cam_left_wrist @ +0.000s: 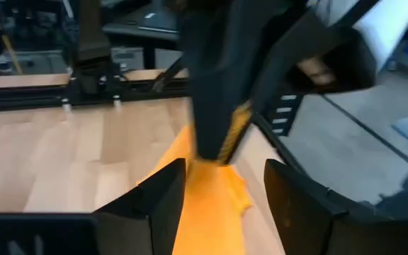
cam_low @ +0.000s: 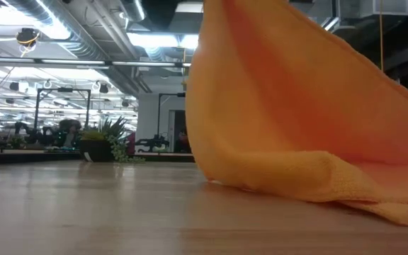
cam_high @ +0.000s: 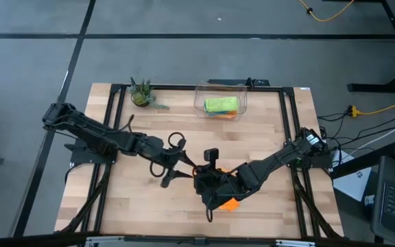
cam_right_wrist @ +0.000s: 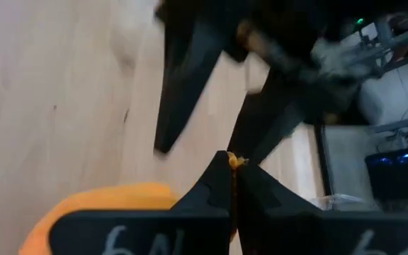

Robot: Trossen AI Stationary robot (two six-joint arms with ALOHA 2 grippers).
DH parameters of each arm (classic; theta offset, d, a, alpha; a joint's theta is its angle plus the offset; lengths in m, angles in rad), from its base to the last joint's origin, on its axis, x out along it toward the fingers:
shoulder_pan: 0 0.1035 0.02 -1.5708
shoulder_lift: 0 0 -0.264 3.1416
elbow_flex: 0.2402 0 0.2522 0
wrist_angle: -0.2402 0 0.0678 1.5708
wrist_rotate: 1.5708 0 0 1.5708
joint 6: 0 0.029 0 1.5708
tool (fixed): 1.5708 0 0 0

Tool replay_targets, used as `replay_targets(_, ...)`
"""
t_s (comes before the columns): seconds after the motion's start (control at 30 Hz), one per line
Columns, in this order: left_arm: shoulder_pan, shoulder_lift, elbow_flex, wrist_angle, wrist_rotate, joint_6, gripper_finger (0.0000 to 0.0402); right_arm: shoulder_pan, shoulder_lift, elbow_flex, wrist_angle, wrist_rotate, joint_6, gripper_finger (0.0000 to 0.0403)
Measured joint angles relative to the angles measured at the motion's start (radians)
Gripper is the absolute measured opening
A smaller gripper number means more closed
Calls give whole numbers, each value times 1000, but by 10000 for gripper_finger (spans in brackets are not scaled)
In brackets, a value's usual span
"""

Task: Fold microfiber towels
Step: Fold the orange towel on the table

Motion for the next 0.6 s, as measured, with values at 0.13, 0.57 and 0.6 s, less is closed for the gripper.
replay_targets(0.13,16,43,0,26,-6,3,188,1,-1,42,11,5,-53,2)
replay_targets(0.57,29,97,0,-142,24,-3,178,29,-2,211,-160,53,-39,2)
replay_targets(0.6,26,97,0,-162,23,-5,175,31,-2,219,-173,63,-33,2)
